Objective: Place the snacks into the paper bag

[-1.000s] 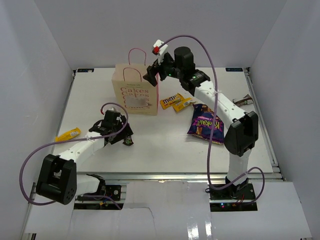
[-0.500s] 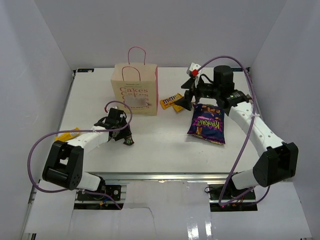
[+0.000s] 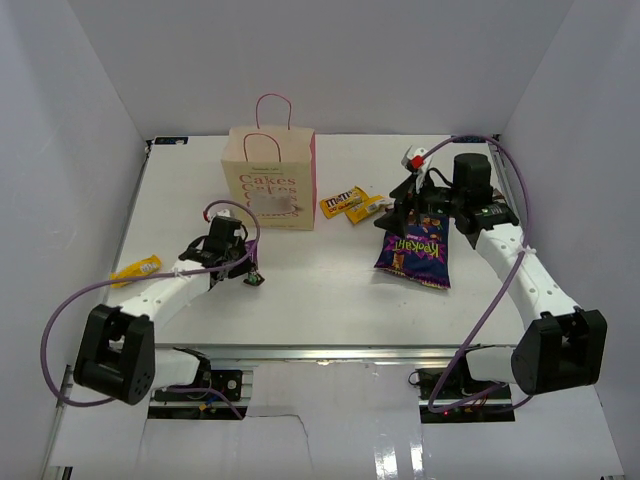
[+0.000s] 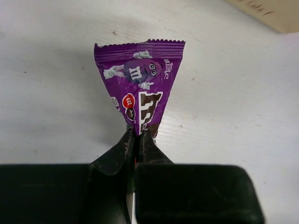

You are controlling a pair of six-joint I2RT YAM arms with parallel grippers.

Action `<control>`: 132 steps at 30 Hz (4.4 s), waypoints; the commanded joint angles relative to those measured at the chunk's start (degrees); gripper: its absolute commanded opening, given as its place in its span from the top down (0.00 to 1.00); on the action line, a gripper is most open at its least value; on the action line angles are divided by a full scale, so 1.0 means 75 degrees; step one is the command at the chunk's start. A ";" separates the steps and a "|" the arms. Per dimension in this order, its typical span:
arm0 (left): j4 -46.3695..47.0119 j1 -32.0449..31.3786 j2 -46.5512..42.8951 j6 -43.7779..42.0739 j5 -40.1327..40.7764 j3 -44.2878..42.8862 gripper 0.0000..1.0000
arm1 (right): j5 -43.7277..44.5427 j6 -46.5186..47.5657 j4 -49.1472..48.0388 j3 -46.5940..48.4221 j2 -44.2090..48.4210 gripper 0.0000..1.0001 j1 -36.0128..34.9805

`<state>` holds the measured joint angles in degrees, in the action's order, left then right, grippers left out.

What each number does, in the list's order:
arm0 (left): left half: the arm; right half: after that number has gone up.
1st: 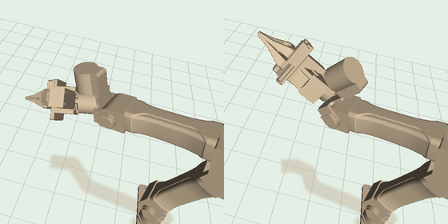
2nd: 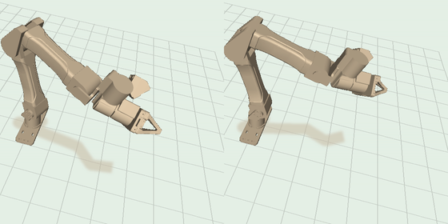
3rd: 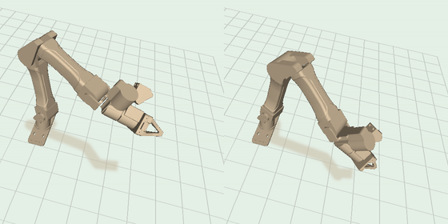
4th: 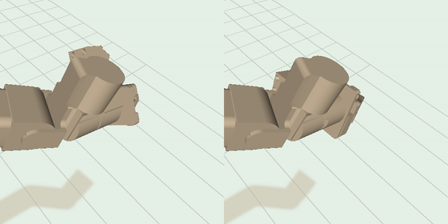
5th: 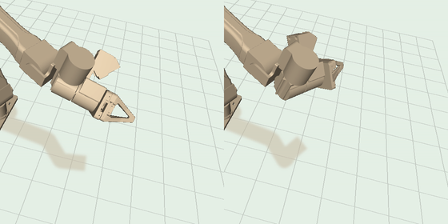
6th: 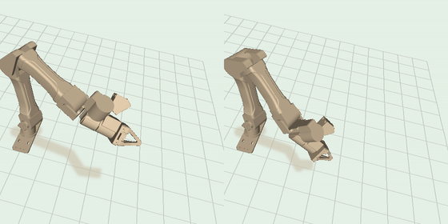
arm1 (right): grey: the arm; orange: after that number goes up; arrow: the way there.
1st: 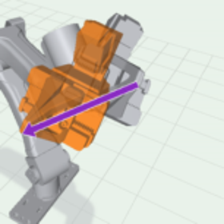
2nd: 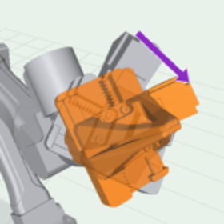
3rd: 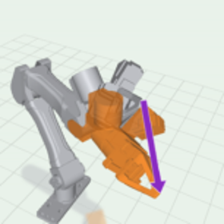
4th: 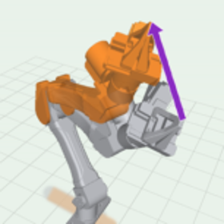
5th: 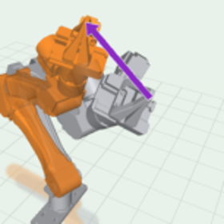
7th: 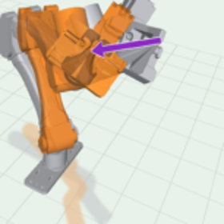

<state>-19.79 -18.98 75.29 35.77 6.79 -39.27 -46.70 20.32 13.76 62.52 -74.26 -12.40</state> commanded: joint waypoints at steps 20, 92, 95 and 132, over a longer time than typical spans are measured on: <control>0.1326 0.0222 -0.1127 -0.3608 0.1873 -0.4792 0.99 | -0.0102 0.0385 0.0240 -0.0520 0.0666 0.05 0.0459; -0.0314 0.0996 -0.5854 -0.0024 -0.0424 -0.0202 0.27 | 0.0522 -0.4280 -0.1201 -0.0813 -0.4219 0.34 0.2826; -0.0349 0.0996 -0.5937 0.0035 -0.0494 -0.0097 0.27 | -0.0018 -0.4080 -0.1237 -0.0766 -0.4395 0.57 0.2837; -0.0279 0.0984 -0.6616 0.0528 -0.0881 0.0196 0.26 | -0.3489 -1.2763 -1.3250 0.1153 -0.2649 0.92 0.1772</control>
<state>-22.28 -11.73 26.68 39.13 0.80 -37.80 -75.66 -58.06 -60.38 63.53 -93.71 1.91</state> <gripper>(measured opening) 0.736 0.145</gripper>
